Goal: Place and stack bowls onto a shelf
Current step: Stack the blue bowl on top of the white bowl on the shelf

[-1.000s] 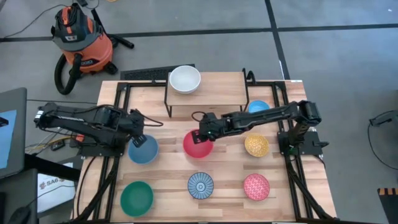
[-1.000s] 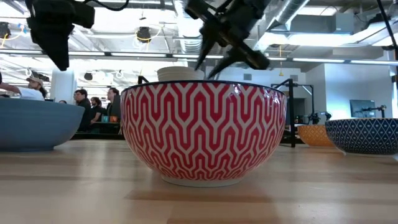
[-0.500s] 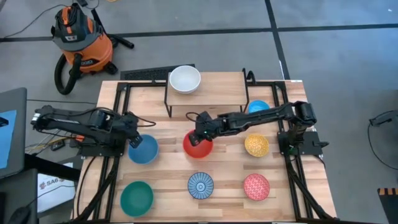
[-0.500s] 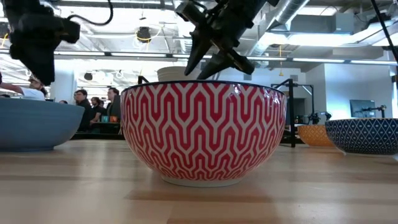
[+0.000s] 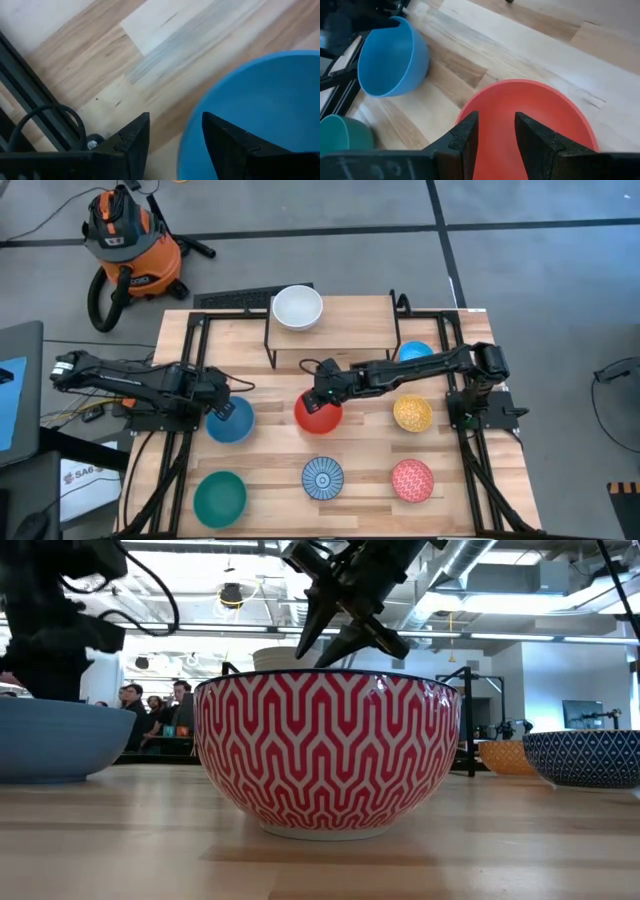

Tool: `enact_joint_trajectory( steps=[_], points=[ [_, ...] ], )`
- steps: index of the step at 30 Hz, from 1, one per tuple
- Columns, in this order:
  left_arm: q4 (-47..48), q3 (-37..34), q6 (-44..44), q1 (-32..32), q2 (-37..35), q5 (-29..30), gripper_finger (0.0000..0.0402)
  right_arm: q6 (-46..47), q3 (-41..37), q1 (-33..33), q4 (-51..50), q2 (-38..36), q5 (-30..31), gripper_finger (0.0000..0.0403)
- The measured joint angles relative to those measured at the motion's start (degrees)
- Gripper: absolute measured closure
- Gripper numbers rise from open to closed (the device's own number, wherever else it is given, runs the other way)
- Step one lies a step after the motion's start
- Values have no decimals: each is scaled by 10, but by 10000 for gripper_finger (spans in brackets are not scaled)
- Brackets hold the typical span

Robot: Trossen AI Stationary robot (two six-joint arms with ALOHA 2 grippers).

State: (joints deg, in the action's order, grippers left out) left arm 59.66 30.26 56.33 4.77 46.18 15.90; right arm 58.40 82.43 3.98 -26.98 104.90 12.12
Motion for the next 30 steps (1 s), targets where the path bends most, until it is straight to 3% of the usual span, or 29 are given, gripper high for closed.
enact_joint_trajectory(
  steps=[7, 30],
  points=[
    [-10, -10, -53, -32, 29, -25, 243, 1, -1, 11, 0, -2, 0, 249],
    [-39, 6, -128, -36, 41, -75, 397, 12, -1, 12, 2, -2, -4, 249]
  ],
)
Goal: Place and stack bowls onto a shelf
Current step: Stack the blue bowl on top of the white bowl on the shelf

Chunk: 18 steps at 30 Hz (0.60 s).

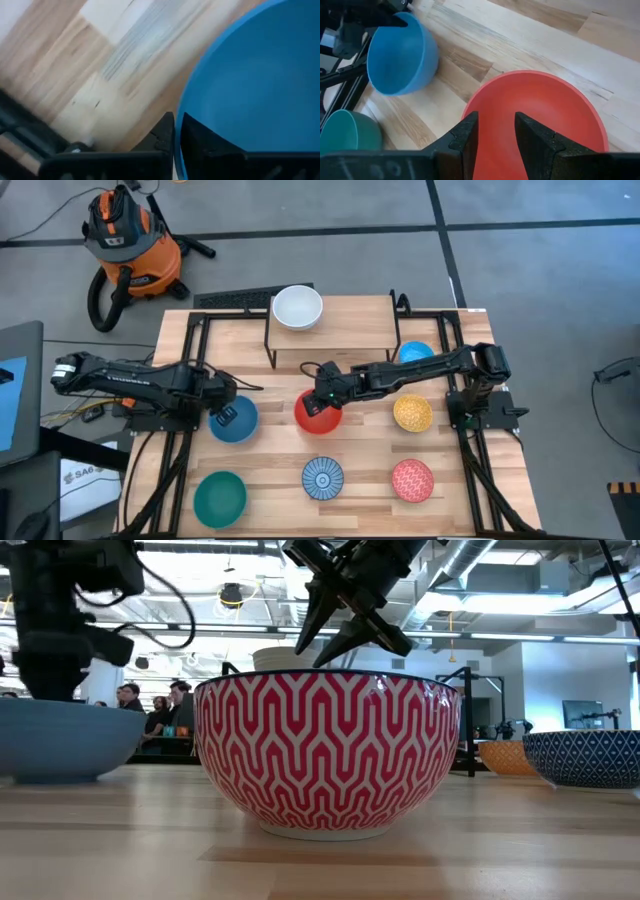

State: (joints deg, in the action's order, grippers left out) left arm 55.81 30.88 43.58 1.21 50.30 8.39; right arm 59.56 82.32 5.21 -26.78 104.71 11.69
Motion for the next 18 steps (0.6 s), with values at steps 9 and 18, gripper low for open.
enact_joint_trajectory(
  steps=[9, 18],
  points=[
    [-15, 97, -28, 2, 19, 105, 401, -109, 36, -11, 40, -5, -32, 249],
    [-61, 199, -92, 9, 124, 146, 401, -247, 99, -28, 43, -5, -23, 187]
  ],
)
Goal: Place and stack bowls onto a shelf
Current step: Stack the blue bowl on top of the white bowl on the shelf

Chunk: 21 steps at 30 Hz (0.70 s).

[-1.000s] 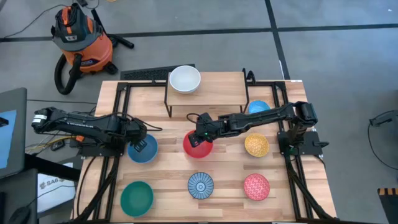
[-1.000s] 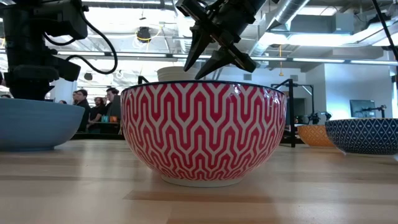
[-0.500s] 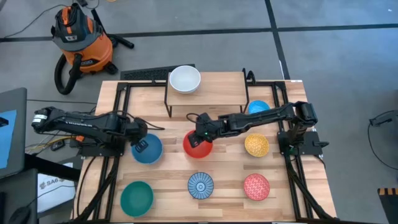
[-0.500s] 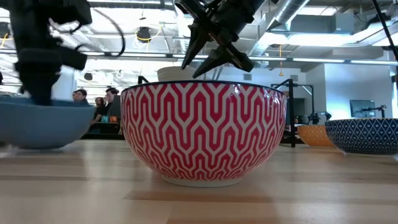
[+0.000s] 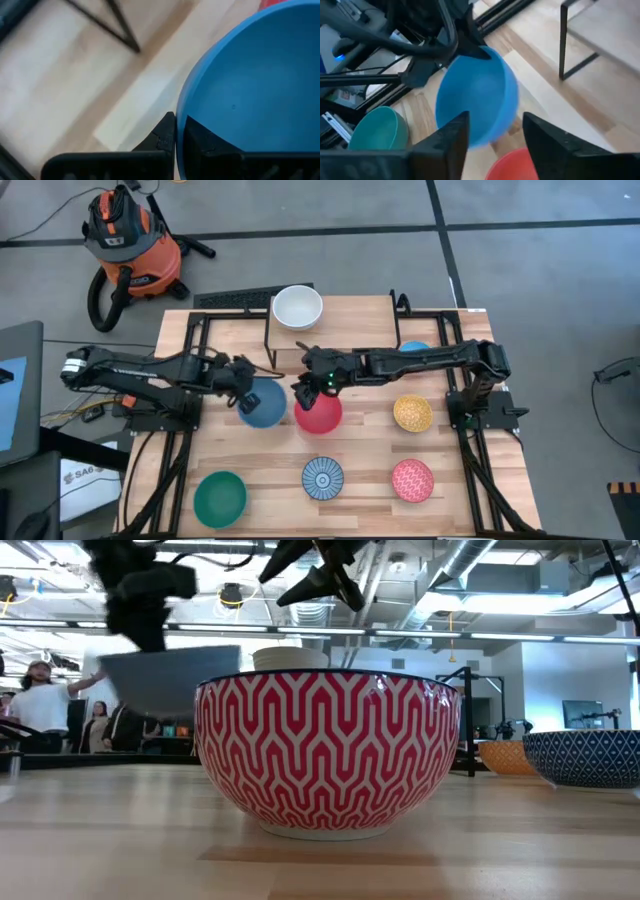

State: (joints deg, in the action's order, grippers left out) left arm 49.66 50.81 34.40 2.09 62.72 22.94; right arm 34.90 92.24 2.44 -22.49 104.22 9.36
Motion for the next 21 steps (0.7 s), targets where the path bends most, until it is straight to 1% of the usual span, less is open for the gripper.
enact_joint_trajectory(
  steps=[4, 7, 12, 16, 19, 21],
  points=[
    [0, 74, -40, 3, 43, 15, 401, -10, 2, -3, -10, 1, 21, 144],
    [8, 124, -62, 4, 69, 17, 402, -9, 2, -6, -21, 1, 45, 139],
    [10, 183, -79, 3, 105, 20, 401, -9, 2, -7, -40, 1, 45, 143],
    [11, 215, -87, 3, 130, 18, 401, 13, 2, -7, -68, 1, 49, 150],
    [18, 233, -87, 3, 146, 14, 401, 34, 2, -7, -89, 0, 49, 166],
    [27, 241, -87, 3, 153, 13, 401, 44, 2, -10, -97, 0, 42, 185]
  ],
)
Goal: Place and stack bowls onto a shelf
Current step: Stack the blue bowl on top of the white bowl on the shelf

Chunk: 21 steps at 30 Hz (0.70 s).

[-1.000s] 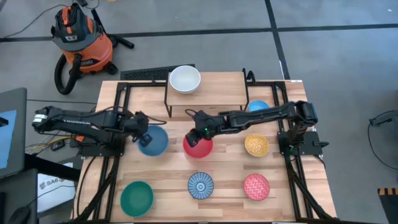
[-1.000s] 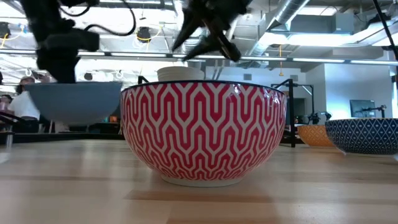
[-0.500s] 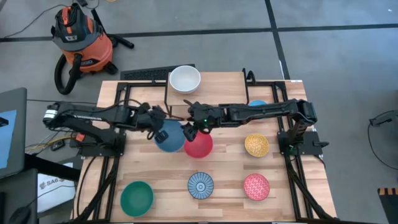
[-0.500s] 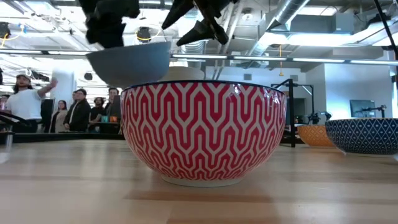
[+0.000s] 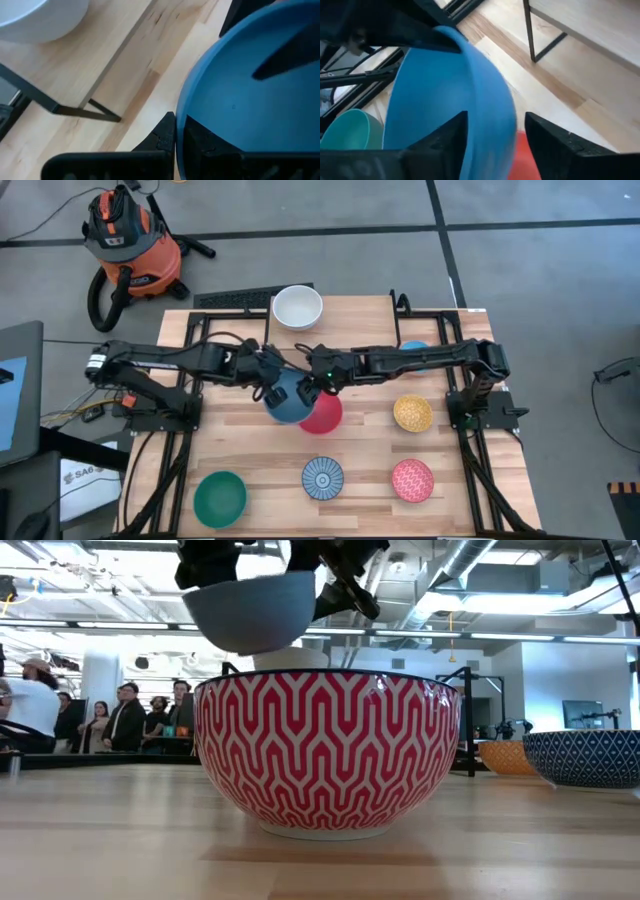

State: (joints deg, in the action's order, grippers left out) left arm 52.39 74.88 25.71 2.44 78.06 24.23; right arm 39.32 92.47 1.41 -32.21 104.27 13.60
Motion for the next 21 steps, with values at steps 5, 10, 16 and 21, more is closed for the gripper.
enact_joint_trajectory(
  steps=[5, 10, 16, 21],
  points=[
    [-9, 3, 0, 0, 1, -14, 401, 32, 0, -1, -9, 0, -13, 264],
    [-15, 5, 8, -3, -8, -23, 385, 43, -2, -6, -26, 2, -26, 353],
    [-18, 3, 54, -9, -28, -34, 335, 13, 0, -21, -58, -10, -65, 374],
    [-23, 3, 100, -9, -72, -27, 291, -50, 32, -45, -124, -34, -64, 374]
  ],
)
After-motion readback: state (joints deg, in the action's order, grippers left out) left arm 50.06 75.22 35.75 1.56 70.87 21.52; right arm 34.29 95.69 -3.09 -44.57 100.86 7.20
